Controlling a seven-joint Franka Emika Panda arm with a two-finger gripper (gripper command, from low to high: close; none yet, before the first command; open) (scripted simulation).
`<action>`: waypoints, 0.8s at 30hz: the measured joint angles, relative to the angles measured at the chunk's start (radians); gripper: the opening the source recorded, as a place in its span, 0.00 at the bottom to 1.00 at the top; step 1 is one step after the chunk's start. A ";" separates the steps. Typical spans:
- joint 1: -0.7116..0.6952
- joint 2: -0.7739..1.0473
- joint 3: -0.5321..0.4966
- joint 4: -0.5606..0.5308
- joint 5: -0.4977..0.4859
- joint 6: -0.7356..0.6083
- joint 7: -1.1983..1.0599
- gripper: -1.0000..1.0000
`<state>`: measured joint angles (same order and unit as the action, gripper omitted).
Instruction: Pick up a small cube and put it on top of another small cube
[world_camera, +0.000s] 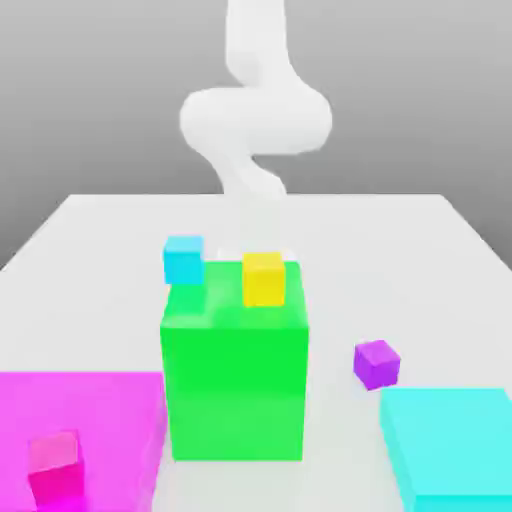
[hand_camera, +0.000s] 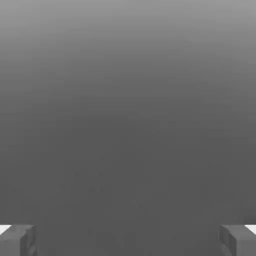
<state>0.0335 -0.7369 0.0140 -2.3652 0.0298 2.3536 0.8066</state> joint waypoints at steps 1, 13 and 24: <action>0.016 0.031 0.008 -0.031 0.014 0.026 0.003 0.50; 0.213 0.411 0.181 -0.399 0.136 0.342 0.078 0.50; 0.370 0.839 0.163 -0.575 -0.153 0.688 0.376 0.50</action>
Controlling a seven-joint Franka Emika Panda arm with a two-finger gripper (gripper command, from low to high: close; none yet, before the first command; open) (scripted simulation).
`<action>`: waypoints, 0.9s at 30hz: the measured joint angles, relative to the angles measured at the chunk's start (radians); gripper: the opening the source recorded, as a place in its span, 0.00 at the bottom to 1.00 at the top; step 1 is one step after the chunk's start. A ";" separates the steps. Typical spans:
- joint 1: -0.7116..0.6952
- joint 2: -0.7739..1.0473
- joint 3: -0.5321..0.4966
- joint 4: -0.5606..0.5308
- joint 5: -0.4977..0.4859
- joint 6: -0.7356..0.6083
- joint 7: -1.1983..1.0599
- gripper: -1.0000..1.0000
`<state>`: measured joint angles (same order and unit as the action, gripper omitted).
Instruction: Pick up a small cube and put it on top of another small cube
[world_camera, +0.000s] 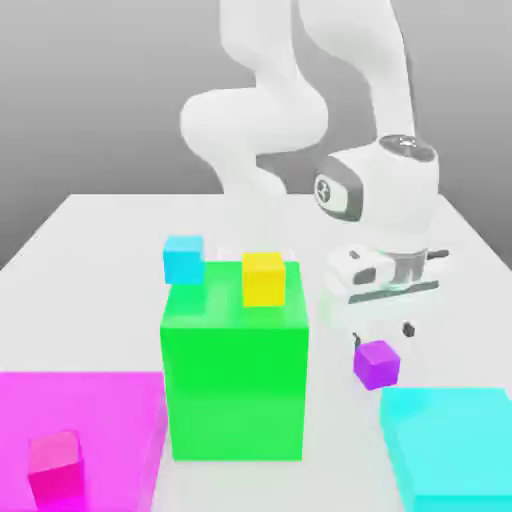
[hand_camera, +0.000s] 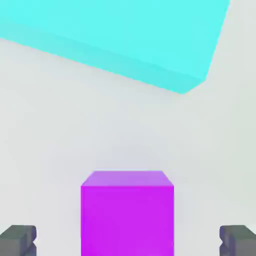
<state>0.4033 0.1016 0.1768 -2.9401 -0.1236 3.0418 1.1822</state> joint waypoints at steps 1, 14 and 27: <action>0.040 0.036 -0.050 0.007 -0.040 0.029 0.030 0.50; 0.089 0.042 -0.086 0.006 0.000 0.037 0.002 0.00; 0.006 -0.053 -0.082 0.207 0.091 -0.329 -0.156 0.00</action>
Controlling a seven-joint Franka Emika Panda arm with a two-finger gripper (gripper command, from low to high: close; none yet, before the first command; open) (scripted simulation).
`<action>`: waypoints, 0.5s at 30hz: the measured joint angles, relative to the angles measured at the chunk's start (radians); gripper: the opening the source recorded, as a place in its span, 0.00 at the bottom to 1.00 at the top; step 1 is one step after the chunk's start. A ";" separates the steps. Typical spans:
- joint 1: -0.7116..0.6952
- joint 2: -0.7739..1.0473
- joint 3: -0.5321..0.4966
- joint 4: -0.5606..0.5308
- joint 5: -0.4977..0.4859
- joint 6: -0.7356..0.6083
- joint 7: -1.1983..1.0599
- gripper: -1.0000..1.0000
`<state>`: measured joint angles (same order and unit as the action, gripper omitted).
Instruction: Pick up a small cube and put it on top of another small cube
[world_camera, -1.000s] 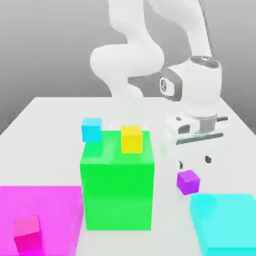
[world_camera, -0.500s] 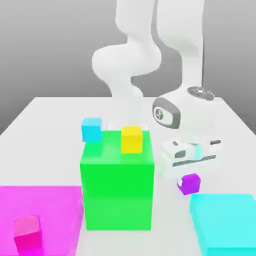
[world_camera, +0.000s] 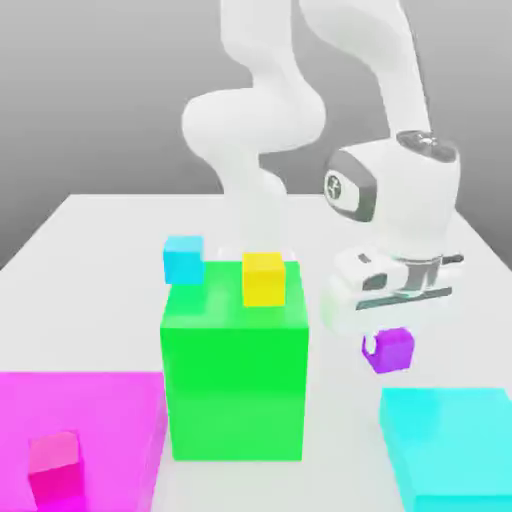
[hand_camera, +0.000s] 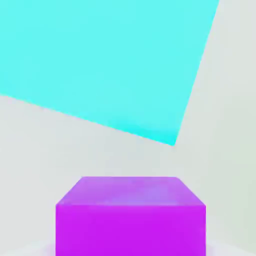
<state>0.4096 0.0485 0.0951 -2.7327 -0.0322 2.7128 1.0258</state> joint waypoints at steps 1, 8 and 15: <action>-0.009 0.018 -0.004 0.036 -0.006 -0.027 -0.010 0.00; -0.104 0.101 -0.082 0.259 0.001 -0.189 -0.101 0.00; -0.257 0.140 -0.211 0.447 0.049 -0.318 -0.207 0.00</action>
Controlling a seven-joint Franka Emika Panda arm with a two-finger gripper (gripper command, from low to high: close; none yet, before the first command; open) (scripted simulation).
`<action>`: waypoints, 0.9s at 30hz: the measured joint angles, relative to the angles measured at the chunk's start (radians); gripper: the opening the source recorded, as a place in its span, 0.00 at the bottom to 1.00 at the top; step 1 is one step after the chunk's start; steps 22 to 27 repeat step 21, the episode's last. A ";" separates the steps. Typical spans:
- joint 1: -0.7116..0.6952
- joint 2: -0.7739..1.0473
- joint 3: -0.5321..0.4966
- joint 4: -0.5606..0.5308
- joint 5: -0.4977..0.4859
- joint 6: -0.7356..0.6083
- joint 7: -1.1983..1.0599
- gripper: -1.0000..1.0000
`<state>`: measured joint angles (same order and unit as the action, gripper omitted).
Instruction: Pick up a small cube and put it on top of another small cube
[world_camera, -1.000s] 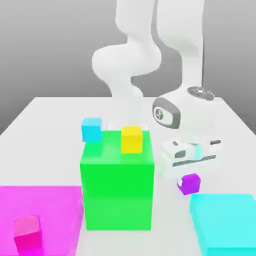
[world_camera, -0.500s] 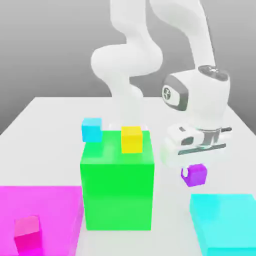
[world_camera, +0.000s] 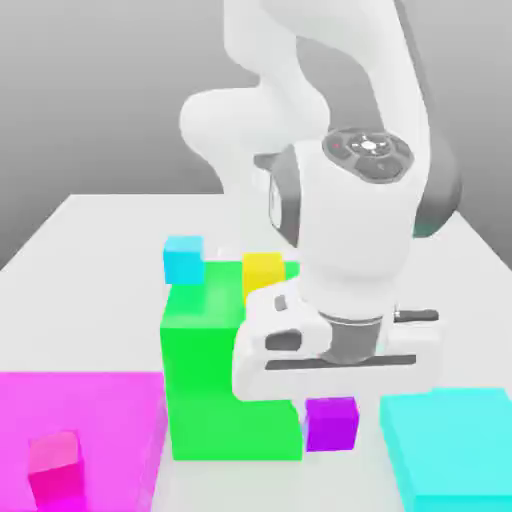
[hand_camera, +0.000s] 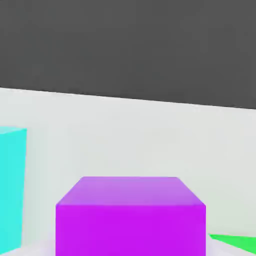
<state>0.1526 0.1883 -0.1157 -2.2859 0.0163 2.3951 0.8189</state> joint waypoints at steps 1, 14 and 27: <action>-0.022 0.006 -0.018 0.027 0.007 -0.018 -0.016 0.00; -0.225 0.024 -0.191 0.101 0.084 -0.013 -0.099 0.00; -0.234 0.079 -0.181 0.083 0.113 0.060 -0.118 1.00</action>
